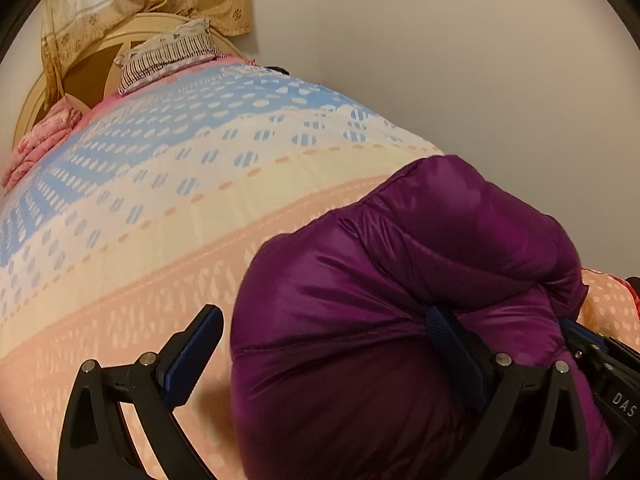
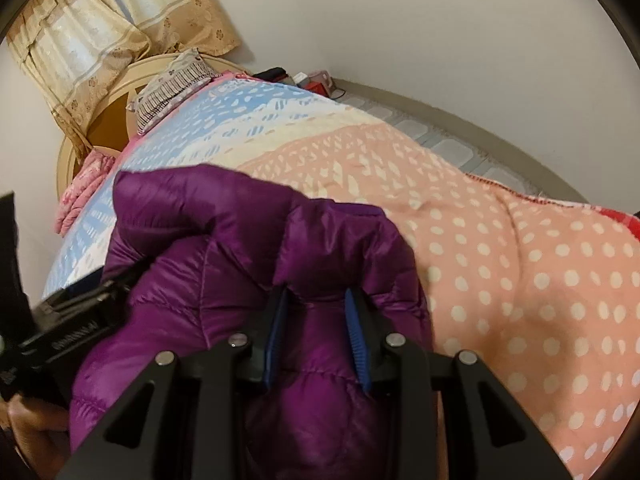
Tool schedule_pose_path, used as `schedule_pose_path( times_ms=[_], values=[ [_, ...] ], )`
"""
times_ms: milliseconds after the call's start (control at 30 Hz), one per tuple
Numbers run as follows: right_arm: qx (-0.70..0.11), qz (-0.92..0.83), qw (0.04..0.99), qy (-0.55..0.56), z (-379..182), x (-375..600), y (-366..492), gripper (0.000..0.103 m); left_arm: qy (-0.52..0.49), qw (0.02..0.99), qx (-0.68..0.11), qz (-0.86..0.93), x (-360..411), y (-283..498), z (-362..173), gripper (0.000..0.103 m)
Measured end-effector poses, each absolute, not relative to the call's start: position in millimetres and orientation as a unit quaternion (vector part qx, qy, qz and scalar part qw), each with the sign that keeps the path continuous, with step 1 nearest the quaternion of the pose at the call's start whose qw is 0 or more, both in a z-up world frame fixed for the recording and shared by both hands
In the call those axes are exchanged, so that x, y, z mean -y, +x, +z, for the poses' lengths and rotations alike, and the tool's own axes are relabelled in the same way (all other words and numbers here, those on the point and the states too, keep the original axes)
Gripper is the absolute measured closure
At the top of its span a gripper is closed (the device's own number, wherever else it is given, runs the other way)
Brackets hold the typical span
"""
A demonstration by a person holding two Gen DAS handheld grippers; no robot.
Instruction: Fold large clothes
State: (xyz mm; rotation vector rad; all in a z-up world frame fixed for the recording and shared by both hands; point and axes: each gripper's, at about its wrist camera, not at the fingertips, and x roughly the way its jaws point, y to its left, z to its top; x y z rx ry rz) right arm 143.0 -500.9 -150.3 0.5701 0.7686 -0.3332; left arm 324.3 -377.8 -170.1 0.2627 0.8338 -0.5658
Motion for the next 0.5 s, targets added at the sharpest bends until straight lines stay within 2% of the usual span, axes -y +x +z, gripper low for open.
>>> schedule_pose_path(
  times_ms=[233,367,500],
  values=[
    [-0.366,-0.16,0.87,0.29,-153.2,505.5,144.4,0.07,0.145,0.87,-0.394,-0.258,385.5,320.8,-175.6,0.001],
    [-0.402,-0.173,0.876,0.204,-129.4,492.3,157.3,0.068,0.151,0.863,-0.402,-0.267,385.5,324.9,-171.0,0.001],
    [-0.379,-0.159,0.885,0.219,-105.7,502.5,164.8,0.067,0.161,0.864,-0.377,-0.293,395.3,332.2,-140.4,0.001]
  ],
)
